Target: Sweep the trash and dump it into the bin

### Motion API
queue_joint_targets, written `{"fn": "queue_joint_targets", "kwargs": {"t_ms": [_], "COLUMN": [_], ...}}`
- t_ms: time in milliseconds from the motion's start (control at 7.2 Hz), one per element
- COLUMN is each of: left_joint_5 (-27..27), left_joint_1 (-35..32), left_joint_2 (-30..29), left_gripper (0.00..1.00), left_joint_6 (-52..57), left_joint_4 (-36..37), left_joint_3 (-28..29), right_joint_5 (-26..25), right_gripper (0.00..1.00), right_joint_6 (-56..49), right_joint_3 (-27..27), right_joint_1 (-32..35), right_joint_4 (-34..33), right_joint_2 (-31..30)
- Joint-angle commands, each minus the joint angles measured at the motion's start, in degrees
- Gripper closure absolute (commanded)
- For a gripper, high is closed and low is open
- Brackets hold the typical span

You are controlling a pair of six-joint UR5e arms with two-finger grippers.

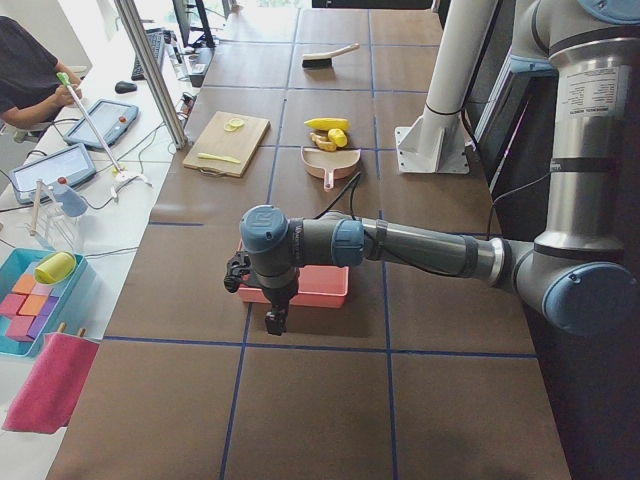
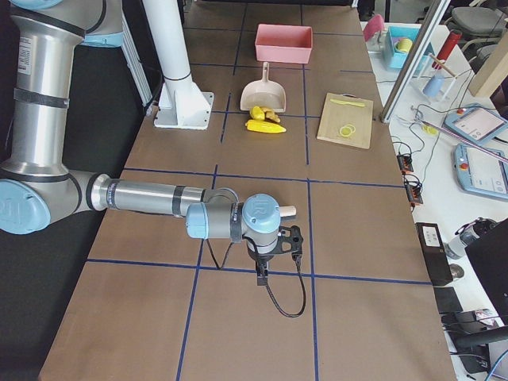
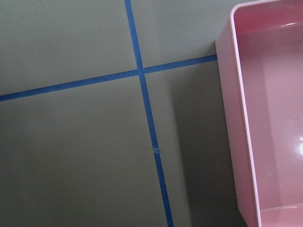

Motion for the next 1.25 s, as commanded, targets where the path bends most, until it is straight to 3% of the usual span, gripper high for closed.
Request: {"fn": "queue_joint_targets", "kwargs": {"t_ms": [0,972,1111], "left_joint_5": [1.40,1.24,1.23], "left_joint_1": [0.21,0.30,0.39], "left_joint_2": [1.73,3.07,3.51], "left_gripper": [0.00,0.00,0.00], "left_joint_6": [-0.23,-0.32,-0.75], "left_joint_4": [-2.06,-2.17,-2.17], "left_joint_3": [0.27,-3.24,-3.95], "right_joint_5": [-0.13,0.13,0.13], "right_gripper": [0.00,0.00,0.00], "right_joint_6": [-0.13,-0.30,-0.31], "right_joint_3": [-0.10,-0.89,-0.97], "right_joint_1": [0.00,0.00,0.00], "right_joint_4": [0.09,0.01,2.44], "right_joint_2": [0.00,0.00,-0.61]}}
